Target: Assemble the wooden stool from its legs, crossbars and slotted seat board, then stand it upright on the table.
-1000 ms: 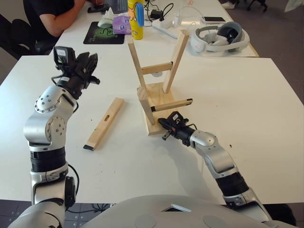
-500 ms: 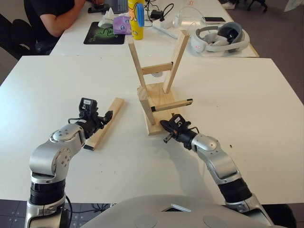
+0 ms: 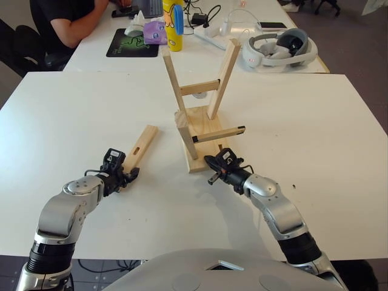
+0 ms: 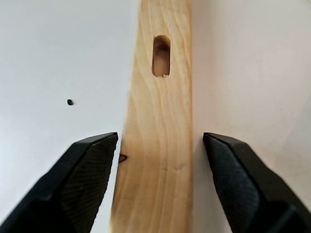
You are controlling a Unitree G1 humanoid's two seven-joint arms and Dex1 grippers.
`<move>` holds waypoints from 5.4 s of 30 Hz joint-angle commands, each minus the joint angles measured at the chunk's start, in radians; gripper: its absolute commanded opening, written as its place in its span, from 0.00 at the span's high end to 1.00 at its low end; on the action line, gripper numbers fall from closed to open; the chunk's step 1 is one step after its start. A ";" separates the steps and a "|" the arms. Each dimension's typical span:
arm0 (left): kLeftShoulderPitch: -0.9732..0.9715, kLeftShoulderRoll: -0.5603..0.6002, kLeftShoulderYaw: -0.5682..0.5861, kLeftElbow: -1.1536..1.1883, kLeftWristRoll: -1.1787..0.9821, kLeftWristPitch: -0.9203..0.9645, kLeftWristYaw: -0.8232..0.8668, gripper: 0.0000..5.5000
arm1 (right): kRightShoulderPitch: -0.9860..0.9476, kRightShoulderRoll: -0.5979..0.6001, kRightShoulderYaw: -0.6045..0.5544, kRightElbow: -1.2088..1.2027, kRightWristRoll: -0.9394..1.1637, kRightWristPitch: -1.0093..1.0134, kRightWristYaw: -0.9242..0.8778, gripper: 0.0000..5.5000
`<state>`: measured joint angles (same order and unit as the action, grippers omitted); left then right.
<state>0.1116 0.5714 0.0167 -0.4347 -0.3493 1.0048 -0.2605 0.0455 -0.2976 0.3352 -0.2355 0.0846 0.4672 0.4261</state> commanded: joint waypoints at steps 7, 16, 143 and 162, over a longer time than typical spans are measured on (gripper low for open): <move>0.009 -0.016 0.004 0.085 0.034 -0.060 -0.033 0.47 | 0.025 -0.019 0.027 0.041 -0.010 0.076 0.021 1.00; 0.033 -0.067 0.028 0.075 0.033 -0.094 -0.025 0.62 | 0.048 -0.046 -0.111 -0.109 0.069 0.060 0.032 1.00; -1.156 0.248 -0.111 0.499 -0.446 0.070 -1.216 0.62 | -0.639 -0.411 -0.580 -0.159 1.639 0.461 0.059 0.57; -1.139 0.214 -0.076 0.493 -0.411 0.002 -1.141 0.55 | -0.745 -0.371 -0.517 -0.085 1.579 0.480 0.051 0.62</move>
<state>-1.0197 0.7944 -0.0735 0.0520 -0.7810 1.0125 -1.4450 -0.7005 -0.6966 -0.2028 -0.2580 1.6454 0.9453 0.4833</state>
